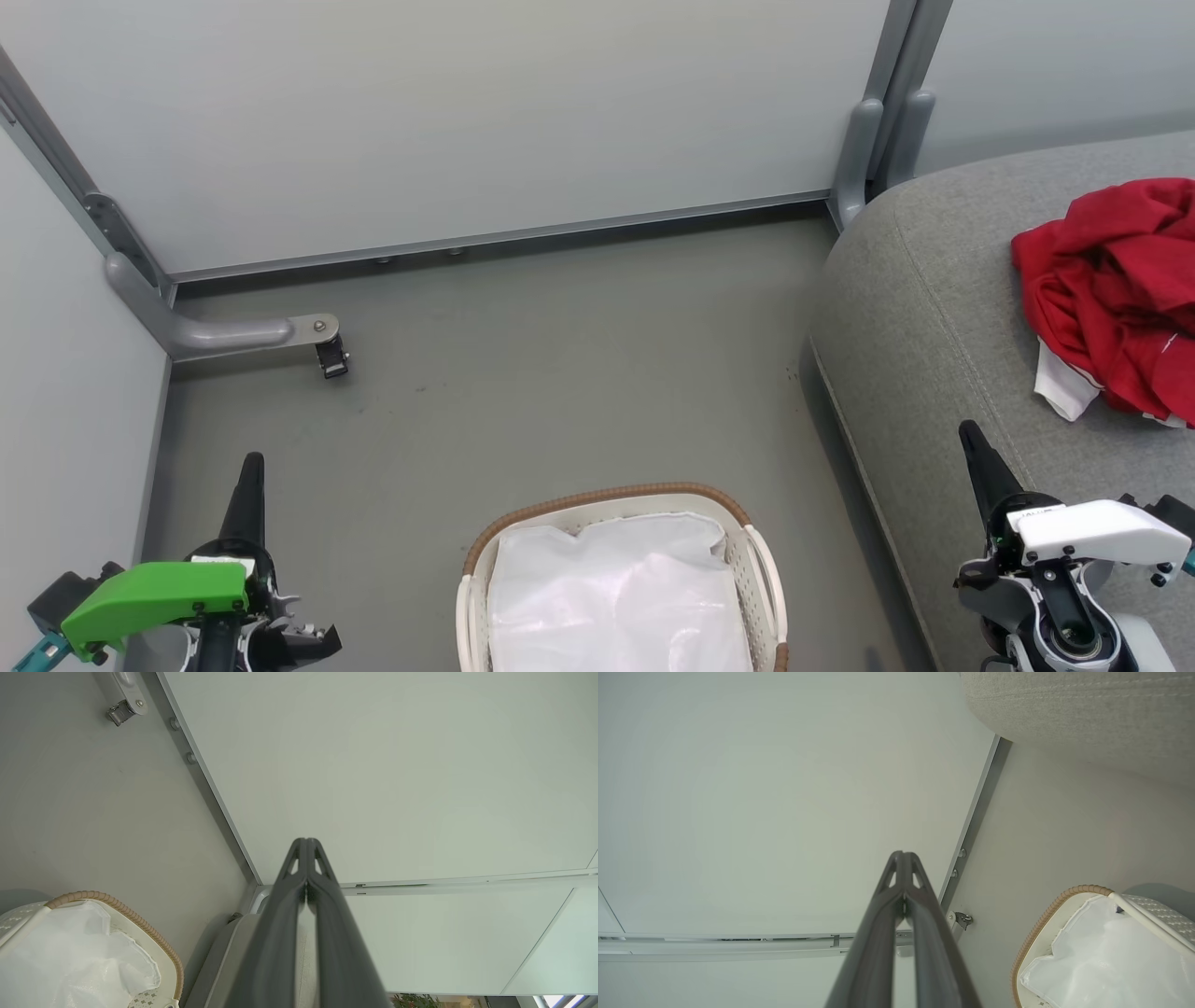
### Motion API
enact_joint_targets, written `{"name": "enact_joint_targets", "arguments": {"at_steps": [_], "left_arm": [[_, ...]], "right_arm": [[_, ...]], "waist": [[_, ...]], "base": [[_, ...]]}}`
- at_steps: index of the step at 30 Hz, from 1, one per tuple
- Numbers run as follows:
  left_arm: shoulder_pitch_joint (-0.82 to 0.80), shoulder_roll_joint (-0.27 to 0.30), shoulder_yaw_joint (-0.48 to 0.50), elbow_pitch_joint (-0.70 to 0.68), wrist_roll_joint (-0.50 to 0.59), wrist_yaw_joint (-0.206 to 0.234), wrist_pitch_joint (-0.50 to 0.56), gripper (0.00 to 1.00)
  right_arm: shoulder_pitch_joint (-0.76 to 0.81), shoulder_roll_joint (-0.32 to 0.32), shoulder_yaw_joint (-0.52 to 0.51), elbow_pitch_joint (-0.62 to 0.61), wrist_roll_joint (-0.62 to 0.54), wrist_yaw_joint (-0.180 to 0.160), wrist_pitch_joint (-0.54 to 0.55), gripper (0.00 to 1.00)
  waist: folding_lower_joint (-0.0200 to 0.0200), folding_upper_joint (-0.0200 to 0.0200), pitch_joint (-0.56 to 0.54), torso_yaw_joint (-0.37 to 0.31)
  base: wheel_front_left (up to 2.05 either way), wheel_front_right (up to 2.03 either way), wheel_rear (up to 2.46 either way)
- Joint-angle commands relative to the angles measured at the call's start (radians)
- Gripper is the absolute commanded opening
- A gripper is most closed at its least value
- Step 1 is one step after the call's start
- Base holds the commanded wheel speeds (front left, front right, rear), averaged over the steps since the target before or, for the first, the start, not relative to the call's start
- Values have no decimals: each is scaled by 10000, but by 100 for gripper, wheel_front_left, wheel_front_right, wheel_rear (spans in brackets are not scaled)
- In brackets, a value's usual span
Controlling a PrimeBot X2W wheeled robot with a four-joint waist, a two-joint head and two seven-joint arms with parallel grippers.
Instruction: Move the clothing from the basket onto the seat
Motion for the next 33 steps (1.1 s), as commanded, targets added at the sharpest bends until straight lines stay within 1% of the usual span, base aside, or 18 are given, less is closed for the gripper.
{"name": "enact_joint_targets", "arguments": {"at_steps": [1, 23, 33], "left_arm": [[-248, 78, 48, -76, -229, -56, 73, 0], [-262, 88, 86, -278, -1695, -154, 475, 0], [-254, 88, 82, -269, -1675, -149, 483, 0]], "right_arm": [[81, -61, -62, -114, 236, -2, 74, 0], [271, -68, -279, -383, 1696, -3, 462, 0], [262, -68, -276, -379, 1689, -2, 470, 0]], "waist": [[0, 48, -14, 7], [0, 58, -209, 78], [0, 58, -214, 80]], "base": [[0, 0, 0], [0, 0, 0], [0, 0, 0]]}}
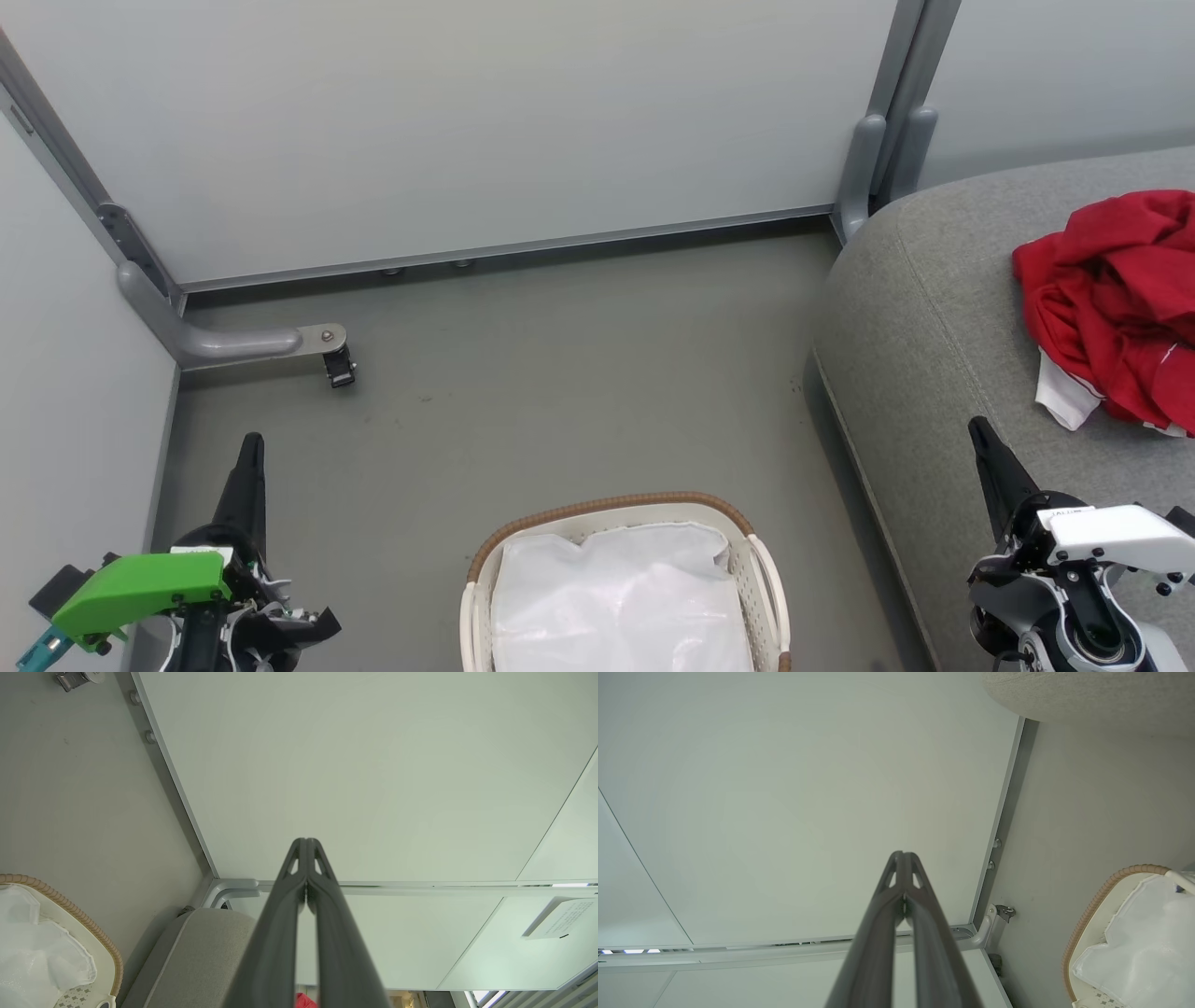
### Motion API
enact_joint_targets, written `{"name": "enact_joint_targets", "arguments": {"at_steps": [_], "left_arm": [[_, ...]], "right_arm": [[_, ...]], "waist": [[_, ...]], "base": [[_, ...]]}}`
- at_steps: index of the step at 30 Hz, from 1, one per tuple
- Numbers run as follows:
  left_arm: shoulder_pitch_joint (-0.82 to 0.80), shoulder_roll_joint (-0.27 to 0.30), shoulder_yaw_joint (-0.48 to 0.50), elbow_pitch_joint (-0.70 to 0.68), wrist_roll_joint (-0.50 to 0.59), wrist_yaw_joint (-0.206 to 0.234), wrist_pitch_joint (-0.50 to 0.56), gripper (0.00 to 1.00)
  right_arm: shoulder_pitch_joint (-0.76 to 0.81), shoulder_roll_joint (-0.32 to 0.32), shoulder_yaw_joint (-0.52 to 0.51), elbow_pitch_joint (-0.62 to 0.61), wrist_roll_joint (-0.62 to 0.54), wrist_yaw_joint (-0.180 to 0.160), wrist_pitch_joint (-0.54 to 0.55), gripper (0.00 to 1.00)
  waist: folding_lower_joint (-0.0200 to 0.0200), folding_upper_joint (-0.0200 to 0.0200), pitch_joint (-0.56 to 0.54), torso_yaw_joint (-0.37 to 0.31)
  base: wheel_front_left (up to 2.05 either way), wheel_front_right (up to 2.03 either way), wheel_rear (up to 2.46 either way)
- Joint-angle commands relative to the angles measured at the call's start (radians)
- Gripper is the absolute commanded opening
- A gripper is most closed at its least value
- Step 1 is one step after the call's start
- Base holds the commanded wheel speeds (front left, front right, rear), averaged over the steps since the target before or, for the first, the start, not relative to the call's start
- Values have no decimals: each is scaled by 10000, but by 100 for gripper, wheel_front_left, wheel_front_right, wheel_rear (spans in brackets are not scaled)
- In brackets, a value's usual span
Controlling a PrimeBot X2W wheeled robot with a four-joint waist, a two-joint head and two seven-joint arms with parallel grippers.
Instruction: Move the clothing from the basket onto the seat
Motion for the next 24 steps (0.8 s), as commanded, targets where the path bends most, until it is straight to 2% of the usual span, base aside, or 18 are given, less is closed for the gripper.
{"name": "enact_joint_targets", "arguments": {"at_steps": [1, 24], "left_arm": [[-124, 66, 23, -33, -29, -47, 45, 0], [-122, 67, 21, -34, -31, -47, 44, 0]], "right_arm": [[100, -59, -23, -32, 29, 0, 33, 0], [100, -59, -20, -32, 31, 0, 31, 0]], "waist": [[0, 58, 1, 0], [0, 58, 1, 0]], "base": [[0, 0, 0], [0, 0, 0]]}}
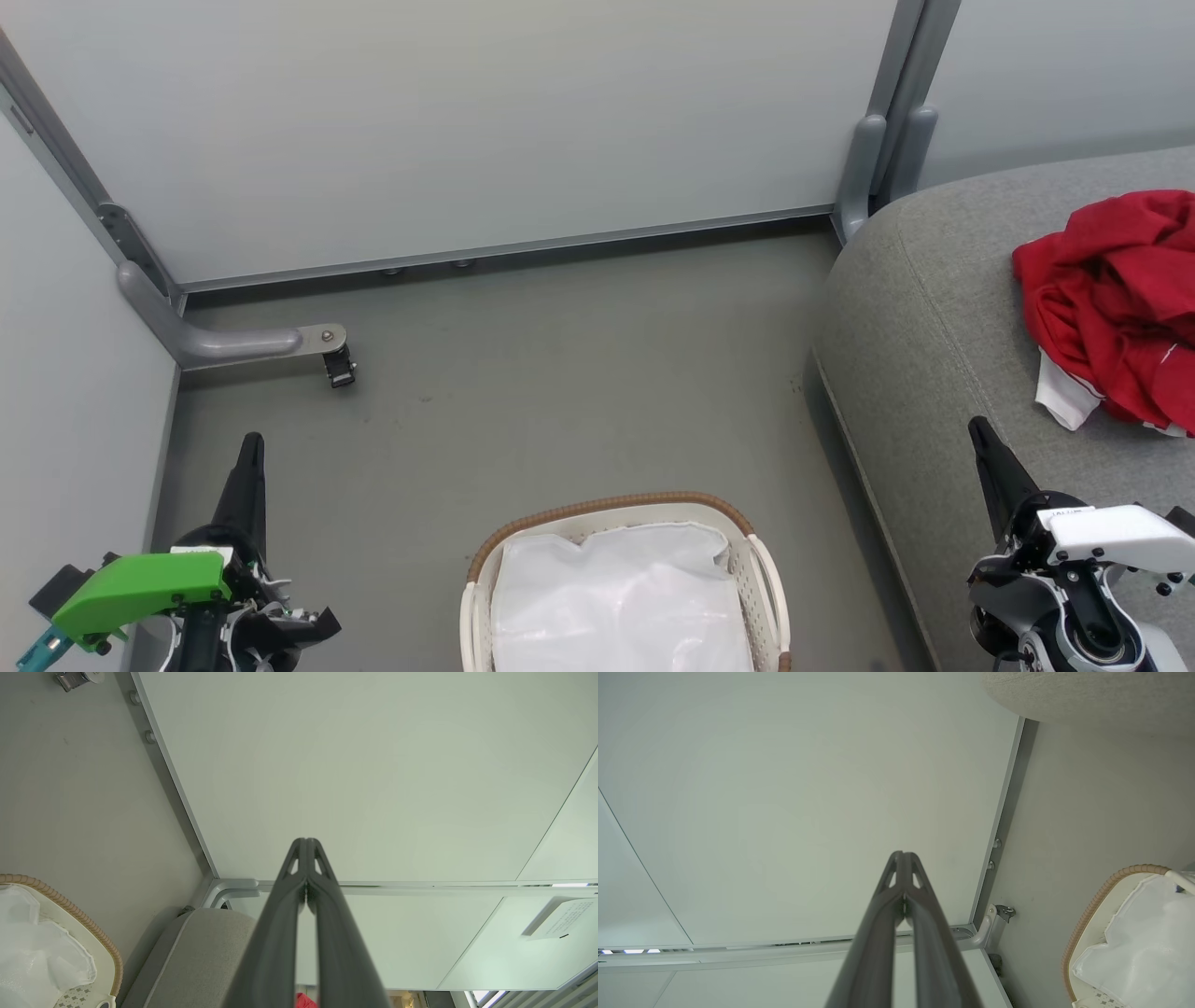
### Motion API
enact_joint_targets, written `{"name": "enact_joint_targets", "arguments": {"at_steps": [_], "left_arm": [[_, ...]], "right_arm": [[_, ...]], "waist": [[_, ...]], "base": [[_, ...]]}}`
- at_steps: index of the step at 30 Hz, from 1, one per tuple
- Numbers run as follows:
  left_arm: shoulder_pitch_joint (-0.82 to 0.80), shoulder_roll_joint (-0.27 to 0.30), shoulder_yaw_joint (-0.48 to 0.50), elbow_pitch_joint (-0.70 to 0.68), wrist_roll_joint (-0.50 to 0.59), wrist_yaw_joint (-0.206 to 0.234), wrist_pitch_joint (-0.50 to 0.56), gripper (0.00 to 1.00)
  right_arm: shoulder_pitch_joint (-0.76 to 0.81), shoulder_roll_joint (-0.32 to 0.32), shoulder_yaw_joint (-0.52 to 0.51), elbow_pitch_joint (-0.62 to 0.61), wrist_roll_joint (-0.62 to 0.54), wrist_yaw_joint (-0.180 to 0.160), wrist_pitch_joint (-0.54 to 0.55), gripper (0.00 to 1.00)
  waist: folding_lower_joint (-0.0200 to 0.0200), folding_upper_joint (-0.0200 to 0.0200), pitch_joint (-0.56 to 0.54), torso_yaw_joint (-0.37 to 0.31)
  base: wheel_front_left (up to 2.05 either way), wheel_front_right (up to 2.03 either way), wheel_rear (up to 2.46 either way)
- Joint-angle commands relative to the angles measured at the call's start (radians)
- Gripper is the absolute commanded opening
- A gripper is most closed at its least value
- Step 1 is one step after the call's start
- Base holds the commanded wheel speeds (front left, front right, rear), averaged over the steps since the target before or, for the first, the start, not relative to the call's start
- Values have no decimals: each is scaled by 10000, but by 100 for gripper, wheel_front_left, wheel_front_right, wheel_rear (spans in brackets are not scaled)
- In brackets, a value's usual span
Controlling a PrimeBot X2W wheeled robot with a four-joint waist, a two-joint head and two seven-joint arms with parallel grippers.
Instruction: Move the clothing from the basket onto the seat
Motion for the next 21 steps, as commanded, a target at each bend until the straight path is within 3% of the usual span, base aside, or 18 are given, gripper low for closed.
{"name": "enact_joint_targets", "arguments": {"at_steps": [1, 21], "left_arm": [[-120, 67, 21, -32, -31, -47, 44, 0], [-120, 67, 19, -32, -32, -47, 42, 0]], "right_arm": [[99, -59, -20, -32, 31, 0, 31, 0], [100, -59, -18, -32, 33, 0, 29, 0]], "waist": [[0, 58, 0, 0], [0, 58, 0, 0]], "base": [[0, 0, 0], [0, 0, 0]]}}
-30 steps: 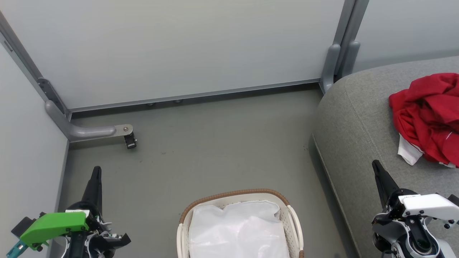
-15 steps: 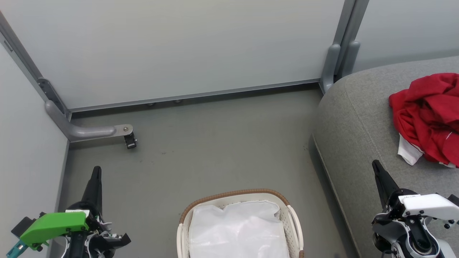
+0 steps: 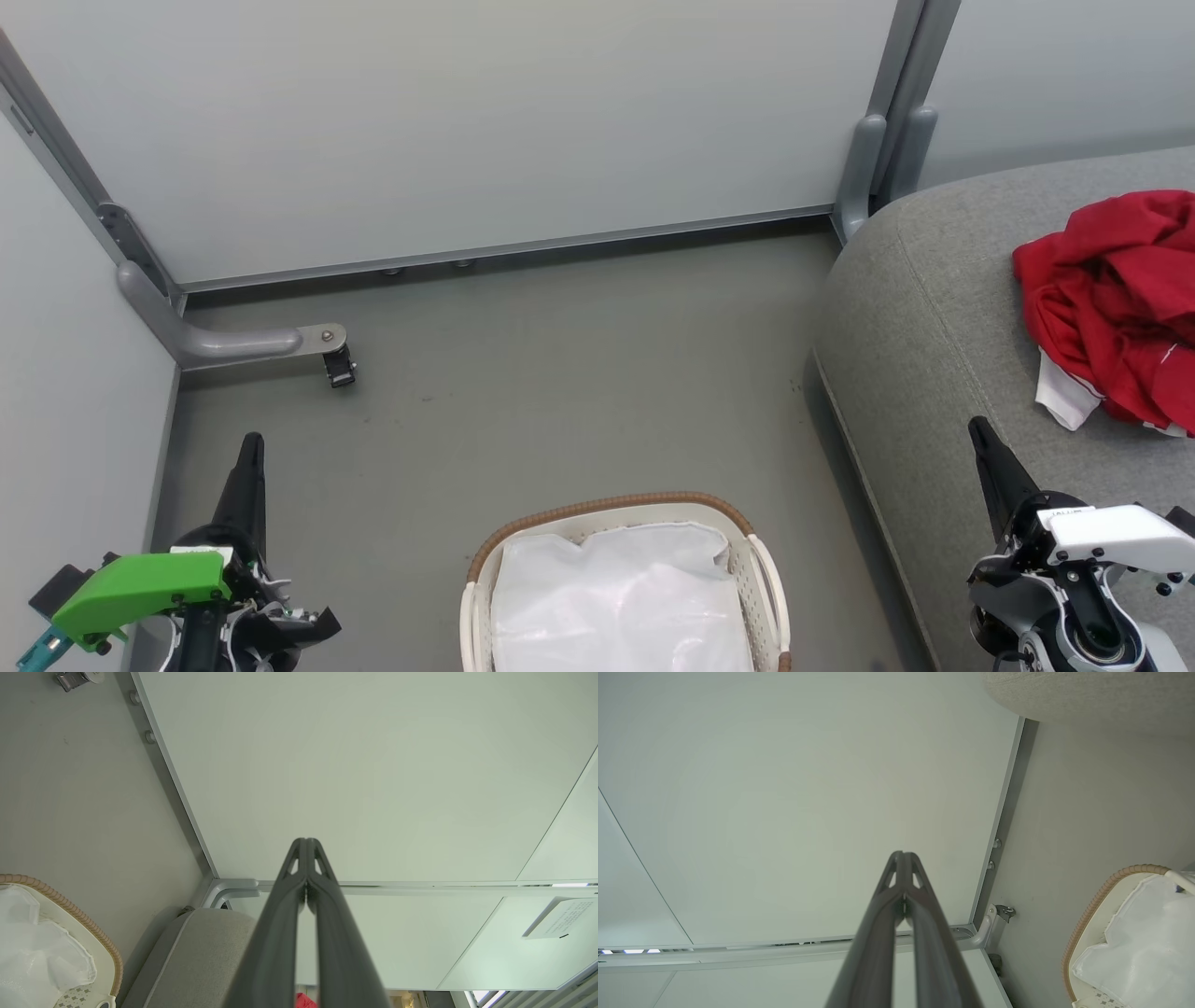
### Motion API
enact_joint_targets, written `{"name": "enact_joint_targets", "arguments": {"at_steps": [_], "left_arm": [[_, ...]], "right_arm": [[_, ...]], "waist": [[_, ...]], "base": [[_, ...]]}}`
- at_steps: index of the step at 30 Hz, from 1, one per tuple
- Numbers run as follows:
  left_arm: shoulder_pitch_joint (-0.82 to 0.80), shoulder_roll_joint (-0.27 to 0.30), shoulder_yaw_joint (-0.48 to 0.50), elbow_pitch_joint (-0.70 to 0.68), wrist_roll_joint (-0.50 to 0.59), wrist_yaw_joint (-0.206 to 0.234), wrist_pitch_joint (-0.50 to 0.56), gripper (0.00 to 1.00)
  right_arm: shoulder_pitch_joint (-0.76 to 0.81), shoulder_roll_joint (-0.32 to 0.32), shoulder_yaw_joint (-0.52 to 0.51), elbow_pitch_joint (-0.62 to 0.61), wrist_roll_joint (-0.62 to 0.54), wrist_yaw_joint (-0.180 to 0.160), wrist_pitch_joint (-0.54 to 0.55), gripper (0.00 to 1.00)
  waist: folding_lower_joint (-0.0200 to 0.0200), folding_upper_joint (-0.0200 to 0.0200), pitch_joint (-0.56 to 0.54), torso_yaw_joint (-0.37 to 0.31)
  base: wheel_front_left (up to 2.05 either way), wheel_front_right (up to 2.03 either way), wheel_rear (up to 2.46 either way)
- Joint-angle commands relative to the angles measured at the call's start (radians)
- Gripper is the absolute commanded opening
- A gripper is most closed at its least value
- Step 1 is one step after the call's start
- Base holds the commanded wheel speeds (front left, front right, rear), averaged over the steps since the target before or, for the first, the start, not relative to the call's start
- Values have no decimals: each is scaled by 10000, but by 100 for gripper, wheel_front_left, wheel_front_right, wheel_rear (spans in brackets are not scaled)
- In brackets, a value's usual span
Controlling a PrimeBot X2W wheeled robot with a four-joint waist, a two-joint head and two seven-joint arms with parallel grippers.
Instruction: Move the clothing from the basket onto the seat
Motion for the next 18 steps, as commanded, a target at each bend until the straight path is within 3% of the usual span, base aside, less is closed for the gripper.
{"name": "enact_joint_targets", "arguments": {"at_steps": [1, 18], "left_arm": [[-120, 67, 19, -30, -32, -47, 42, 0], [-120, 67, 18, -29, -33, -47, 42, 0]], "right_arm": [[100, -59, -18, -32, 33, 0, 29, 0], [100, -59, -16, -32, 34, -1, 27, 0]], "waist": [[0, 58, 0, 0], [0, 58, 0, 0]], "base": [[0, 0, 0], [0, 0, 0]]}}
